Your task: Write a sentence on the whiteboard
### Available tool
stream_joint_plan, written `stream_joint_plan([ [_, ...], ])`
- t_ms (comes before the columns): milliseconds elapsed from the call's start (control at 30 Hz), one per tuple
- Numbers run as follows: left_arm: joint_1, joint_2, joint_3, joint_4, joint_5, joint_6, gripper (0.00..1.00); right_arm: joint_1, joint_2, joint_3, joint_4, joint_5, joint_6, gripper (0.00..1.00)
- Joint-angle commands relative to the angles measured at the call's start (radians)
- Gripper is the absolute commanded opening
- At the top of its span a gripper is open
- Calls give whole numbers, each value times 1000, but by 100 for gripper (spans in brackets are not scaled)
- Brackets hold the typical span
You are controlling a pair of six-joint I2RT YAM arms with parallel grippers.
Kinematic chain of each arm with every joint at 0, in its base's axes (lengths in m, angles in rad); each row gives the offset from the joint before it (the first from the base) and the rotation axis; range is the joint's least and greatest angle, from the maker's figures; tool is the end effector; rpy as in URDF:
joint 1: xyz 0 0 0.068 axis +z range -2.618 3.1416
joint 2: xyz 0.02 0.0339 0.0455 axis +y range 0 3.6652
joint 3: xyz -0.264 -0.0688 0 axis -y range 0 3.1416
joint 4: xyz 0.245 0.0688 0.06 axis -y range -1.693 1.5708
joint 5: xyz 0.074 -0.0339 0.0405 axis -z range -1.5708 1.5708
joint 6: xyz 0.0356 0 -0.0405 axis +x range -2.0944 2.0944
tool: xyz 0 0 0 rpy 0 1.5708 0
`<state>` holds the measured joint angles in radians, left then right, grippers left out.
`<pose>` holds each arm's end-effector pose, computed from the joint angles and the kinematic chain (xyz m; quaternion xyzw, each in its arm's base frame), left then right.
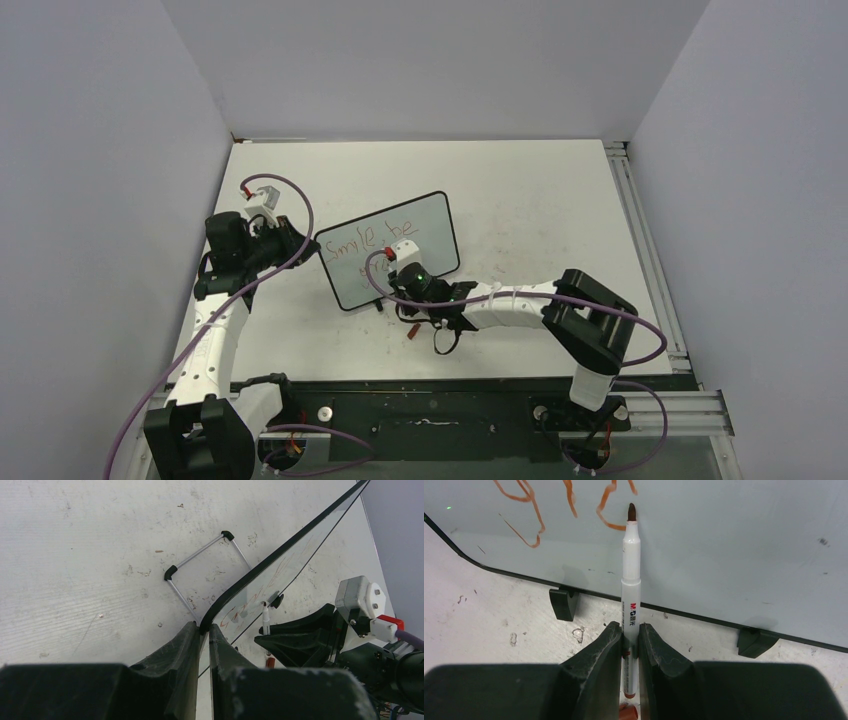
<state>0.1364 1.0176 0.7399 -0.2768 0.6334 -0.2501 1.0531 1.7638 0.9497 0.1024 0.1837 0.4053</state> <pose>0.2215 0.0091 0.2746 -0.0107 0.8438 -0.2979 0.4462 0.1863 0.3140 0.1645 -0.2519 0.8704 0.2141 0.3648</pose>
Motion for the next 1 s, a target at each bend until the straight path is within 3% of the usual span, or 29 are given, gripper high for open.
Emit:
stream_joint_plan([
  [0,-19,5,15,-19,17,6,9,-18,6,63,25,38,-17,5],
  [967,-19,3,15,-17,22,5,9,-10,33,5,36,-31,43,5],
])
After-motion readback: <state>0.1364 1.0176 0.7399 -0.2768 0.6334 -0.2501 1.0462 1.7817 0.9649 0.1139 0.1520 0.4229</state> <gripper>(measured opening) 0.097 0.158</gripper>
